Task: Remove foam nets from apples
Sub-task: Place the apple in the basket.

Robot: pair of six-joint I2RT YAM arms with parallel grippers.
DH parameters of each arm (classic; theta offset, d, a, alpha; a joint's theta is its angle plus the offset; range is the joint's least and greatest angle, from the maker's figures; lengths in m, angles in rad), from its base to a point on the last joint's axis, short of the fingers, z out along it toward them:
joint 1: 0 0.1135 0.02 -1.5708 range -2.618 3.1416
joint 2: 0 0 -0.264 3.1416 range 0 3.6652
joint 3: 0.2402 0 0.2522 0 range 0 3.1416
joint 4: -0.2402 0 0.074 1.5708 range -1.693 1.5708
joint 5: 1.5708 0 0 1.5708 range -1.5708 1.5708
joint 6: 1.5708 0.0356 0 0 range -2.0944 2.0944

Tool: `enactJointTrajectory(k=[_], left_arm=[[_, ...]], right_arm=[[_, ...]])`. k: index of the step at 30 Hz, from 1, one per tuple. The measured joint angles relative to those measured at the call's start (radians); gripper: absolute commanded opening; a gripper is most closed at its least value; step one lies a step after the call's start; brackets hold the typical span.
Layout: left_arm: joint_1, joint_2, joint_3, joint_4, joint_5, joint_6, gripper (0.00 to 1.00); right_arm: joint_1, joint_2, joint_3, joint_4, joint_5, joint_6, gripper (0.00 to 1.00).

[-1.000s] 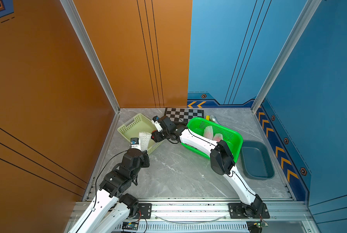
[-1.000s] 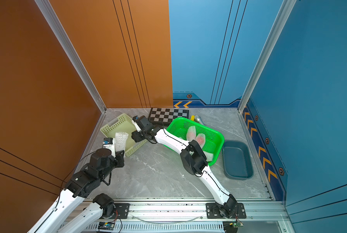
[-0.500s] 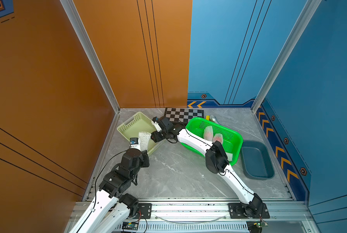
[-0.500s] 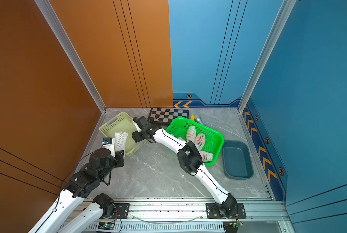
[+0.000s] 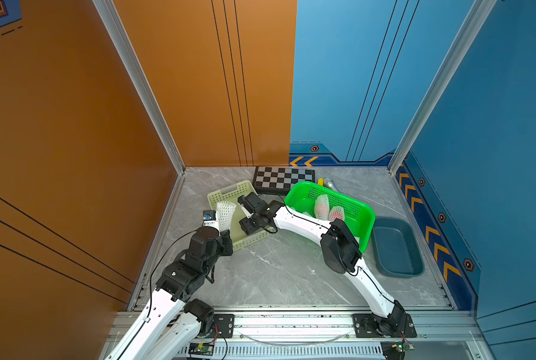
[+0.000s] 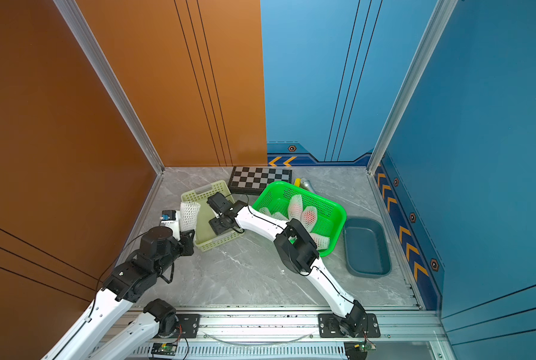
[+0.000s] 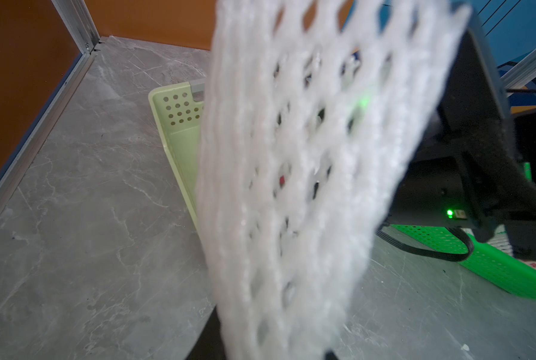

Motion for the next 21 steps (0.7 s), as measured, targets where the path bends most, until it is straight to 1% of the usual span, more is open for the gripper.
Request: enactJointTrajectory(k=[4,8,13,14,15,18,21], left_arm=[[0.000,0.009,0.000,0.006,0.010,-0.001,0.28],[0.000,0.011,0.000,0.014,0.018,-0.003,0.28],[0.000,0.012,0.000,0.015,0.037,-0.003,0.28],[0.000,0.011,0.000,0.015,0.043,-0.003,0.28],[0.000,0.010,0.000,0.015,0.048,-0.001,0.28],[0.000,0.007,0.001,0.015,0.065,0.011,0.28],[0.001,0.001,0.019,0.014,0.086,0.035,0.28]], right_arm=[[-0.001,-0.014,-0.016,-0.005,0.015,-0.002,0.75],[-0.001,-0.015,-0.016,-0.005,0.014,-0.010,0.85],[-0.001,-0.015,-0.016,-0.005,0.013,-0.020,0.93],[-0.001,-0.016,-0.016,-0.003,0.013,-0.023,0.95],[-0.001,-0.016,-0.016,-0.002,0.012,-0.022,1.00],[-0.003,-0.042,-0.038,0.000,0.009,-0.038,1.00],[-0.011,-0.113,-0.095,0.013,-0.005,-0.045,1.00]])
